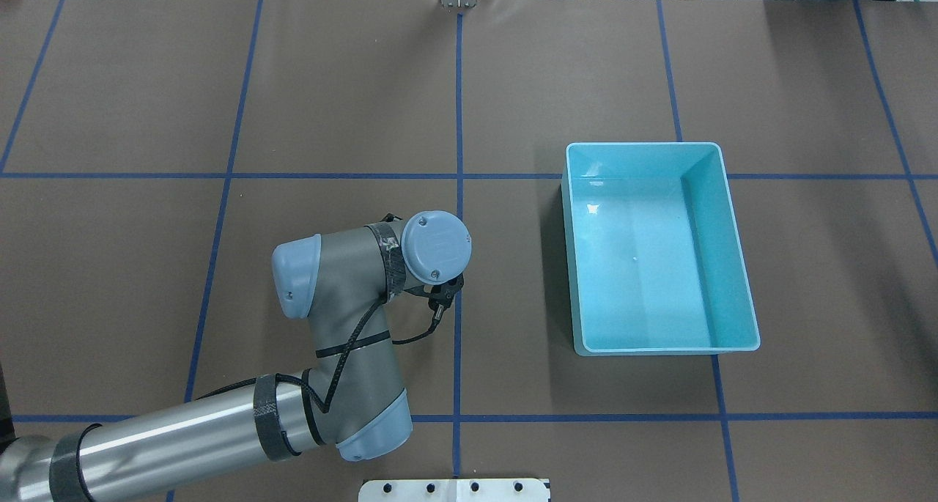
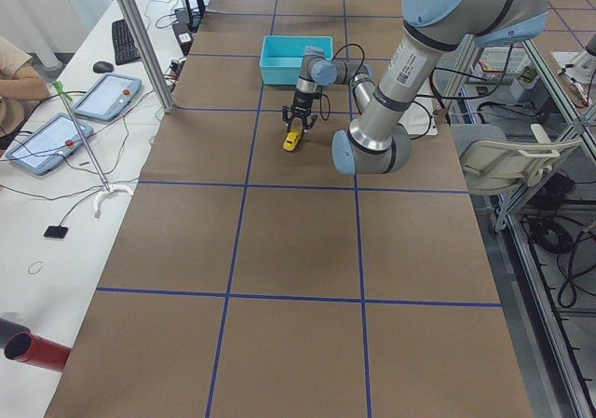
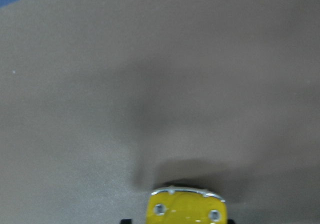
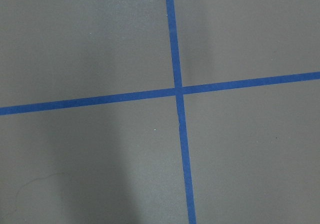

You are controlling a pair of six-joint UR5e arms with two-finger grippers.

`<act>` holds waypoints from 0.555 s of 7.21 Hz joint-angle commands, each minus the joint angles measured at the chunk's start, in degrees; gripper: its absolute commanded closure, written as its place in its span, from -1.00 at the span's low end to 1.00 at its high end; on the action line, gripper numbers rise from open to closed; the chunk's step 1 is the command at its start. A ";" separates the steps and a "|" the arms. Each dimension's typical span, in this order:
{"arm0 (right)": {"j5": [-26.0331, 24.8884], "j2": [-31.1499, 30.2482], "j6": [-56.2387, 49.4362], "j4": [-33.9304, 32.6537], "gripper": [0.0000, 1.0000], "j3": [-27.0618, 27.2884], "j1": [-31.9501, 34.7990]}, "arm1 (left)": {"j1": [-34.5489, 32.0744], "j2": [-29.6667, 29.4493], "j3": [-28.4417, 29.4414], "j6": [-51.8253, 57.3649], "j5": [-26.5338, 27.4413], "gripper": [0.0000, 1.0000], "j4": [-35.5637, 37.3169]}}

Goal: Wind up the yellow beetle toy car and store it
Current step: 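Close the left gripper on the yellow car's rear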

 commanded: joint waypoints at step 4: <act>0.00 0.00 -0.03 0.00 -1.00 -0.05 -0.36 | -3.25 1.06 -5.11 -0.77 -2.47 0.84 -1.38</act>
